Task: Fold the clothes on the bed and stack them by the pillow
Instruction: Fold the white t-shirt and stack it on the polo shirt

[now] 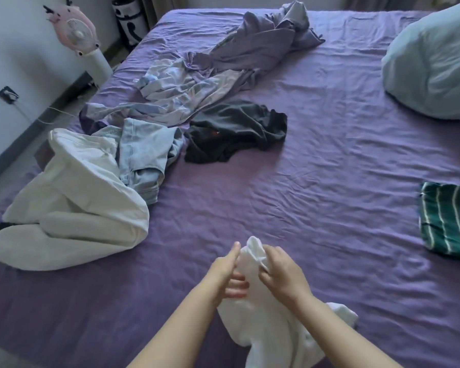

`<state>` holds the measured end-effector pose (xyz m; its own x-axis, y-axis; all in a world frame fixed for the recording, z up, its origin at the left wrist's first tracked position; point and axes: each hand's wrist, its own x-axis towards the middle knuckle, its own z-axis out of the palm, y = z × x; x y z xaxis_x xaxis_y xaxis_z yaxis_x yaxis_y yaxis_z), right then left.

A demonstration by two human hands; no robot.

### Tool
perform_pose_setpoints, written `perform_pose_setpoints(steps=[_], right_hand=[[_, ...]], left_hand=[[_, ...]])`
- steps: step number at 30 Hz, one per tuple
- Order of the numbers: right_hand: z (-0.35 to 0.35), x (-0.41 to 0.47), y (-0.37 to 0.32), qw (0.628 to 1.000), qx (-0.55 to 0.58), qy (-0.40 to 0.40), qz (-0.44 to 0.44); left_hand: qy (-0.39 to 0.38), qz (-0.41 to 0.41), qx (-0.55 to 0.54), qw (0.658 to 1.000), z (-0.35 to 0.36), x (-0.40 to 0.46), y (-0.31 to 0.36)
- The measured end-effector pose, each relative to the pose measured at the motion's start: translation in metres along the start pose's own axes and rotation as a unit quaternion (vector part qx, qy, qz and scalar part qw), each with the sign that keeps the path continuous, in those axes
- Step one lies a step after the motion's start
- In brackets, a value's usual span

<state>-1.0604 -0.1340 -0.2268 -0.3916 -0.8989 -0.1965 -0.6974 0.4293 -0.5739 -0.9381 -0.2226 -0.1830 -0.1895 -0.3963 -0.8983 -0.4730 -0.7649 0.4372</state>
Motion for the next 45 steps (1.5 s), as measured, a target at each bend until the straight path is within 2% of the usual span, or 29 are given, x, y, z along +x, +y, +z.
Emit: perform_pose_setpoints(steps=[2, 3, 4, 6, 9, 13, 17, 19, 22, 25, 28, 32, 35, 39, 43, 45], right_hand=[[-0.001, -0.027, -0.019, 0.994, -0.007, 0.037, -0.1], [-0.003, -0.04, -0.03, 0.988, 0.003, 0.03, -0.154], [-0.004, -0.051, -0.036, 0.979, 0.013, 0.01, -0.205], [-0.022, -0.062, -0.044, 0.965, 0.02, 0.013, -0.261], [-0.073, -0.061, -0.057, 0.967, 0.073, 0.082, -0.23], [-0.149, -0.044, -0.069, 0.967, 0.121, 0.148, -0.169], [-0.225, -0.046, -0.093, 0.956, 0.168, 0.111, -0.212], [-0.259, -0.055, -0.115, 0.949, 0.212, 0.073, -0.22], [-0.308, -0.06, -0.146, 0.931, 0.268, 0.081, -0.234], [-0.363, -0.065, -0.17, 0.952, 0.197, 0.09, -0.216], [-0.395, -0.074, -0.179, 0.967, 0.099, 0.097, -0.212], [-0.426, -0.086, -0.176, 0.97, 0.01, 0.16, -0.18], [-0.454, -0.092, -0.18, 0.966, 0.01, 0.194, -0.168], [-0.487, -0.099, -0.18, 0.964, 0.042, 0.217, -0.149], [-0.512, -0.115, -0.171, 0.963, 0.076, 0.229, -0.12], [-0.52, -0.122, -0.168, 0.962, 0.085, 0.233, -0.111]], left_hand=[[-0.089, -0.074, -0.099, 0.988, -0.001, -0.004, 0.012], [-0.101, -0.081, -0.11, 0.985, -0.001, -0.011, 0.017], [-0.093, -0.069, -0.086, 0.989, -0.001, -0.015, 0.021], [-0.051, 0.007, 0.027, 0.998, 0.001, -0.026, 0.029], [-0.009, 0.153, 0.176, 0.972, 0.006, -0.071, 0.056], [-0.065, 0.314, 0.28, 0.905, 0.015, -0.142, 0.102], [-0.058, 0.422, 0.317, 0.848, 0.021, -0.217, 0.145], [-0.08, 0.45, 0.312, 0.833, 0.021, -0.261, 0.167], [-0.102, 0.48, 0.314, 0.813, 0.017, -0.326, 0.194], [-0.075, 0.543, 0.334, 0.767, 0.015, -0.388, 0.215], [0.003, 0.619, 0.32, 0.717, 0.01, -0.438, 0.238], [0.113, 0.672, 0.328, 0.654, -0.001, -0.481, 0.265], [0.143, 0.652, 0.341, 0.661, -0.004, -0.492, 0.275], [0.081, 0.625, 0.33, 0.703, -0.01, -0.494, 0.277], [0.101, 0.641, 0.394, 0.651, -0.016, -0.492, 0.278], [0.103, 0.661, 0.365, 0.647, -0.011, -0.495, 0.279]])
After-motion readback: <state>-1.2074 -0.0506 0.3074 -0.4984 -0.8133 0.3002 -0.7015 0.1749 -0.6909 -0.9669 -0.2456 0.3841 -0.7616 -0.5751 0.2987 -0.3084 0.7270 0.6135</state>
